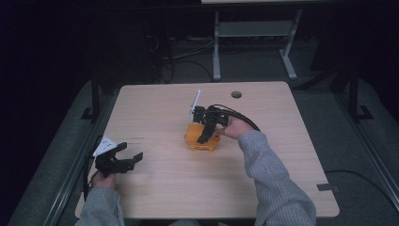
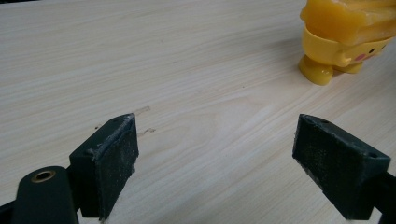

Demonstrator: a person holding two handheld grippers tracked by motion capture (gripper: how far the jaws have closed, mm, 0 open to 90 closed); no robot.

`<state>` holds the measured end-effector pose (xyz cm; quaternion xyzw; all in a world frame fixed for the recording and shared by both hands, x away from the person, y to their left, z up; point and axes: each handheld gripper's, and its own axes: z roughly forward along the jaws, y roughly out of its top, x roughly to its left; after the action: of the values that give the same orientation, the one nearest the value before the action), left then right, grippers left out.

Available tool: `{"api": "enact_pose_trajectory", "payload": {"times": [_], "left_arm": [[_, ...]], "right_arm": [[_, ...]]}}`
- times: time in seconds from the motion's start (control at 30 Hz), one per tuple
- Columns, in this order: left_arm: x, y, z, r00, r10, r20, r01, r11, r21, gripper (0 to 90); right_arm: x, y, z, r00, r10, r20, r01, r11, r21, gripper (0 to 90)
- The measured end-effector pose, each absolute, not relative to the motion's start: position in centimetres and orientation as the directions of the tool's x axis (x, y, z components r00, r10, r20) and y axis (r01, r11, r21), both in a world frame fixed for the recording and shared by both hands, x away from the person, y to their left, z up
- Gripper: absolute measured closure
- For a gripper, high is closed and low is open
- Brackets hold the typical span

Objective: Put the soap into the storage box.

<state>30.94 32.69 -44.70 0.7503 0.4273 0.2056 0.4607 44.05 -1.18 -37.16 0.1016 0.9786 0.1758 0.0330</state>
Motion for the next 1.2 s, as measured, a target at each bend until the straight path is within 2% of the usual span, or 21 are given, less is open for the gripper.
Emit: {"api": "enact_pose_trajectory", "payload": {"times": [0.4,1.2], "left_arm": [[30.9,32.6,-44.7,0.547,0.832,-0.088,0.454,-0.206,0.867,13.8],[30.9,32.4,-44.9,0.551,0.830,-0.080,0.458,-0.221,0.861,13.8]], "right_arm": [[43.3,-2.9,-35.9,-0.968,0.247,-0.035,0.213,0.892,0.399,18.1],[42.1,-6.7,-36.0,-0.945,0.327,-0.012,0.287,0.847,0.447,17.6]]}}
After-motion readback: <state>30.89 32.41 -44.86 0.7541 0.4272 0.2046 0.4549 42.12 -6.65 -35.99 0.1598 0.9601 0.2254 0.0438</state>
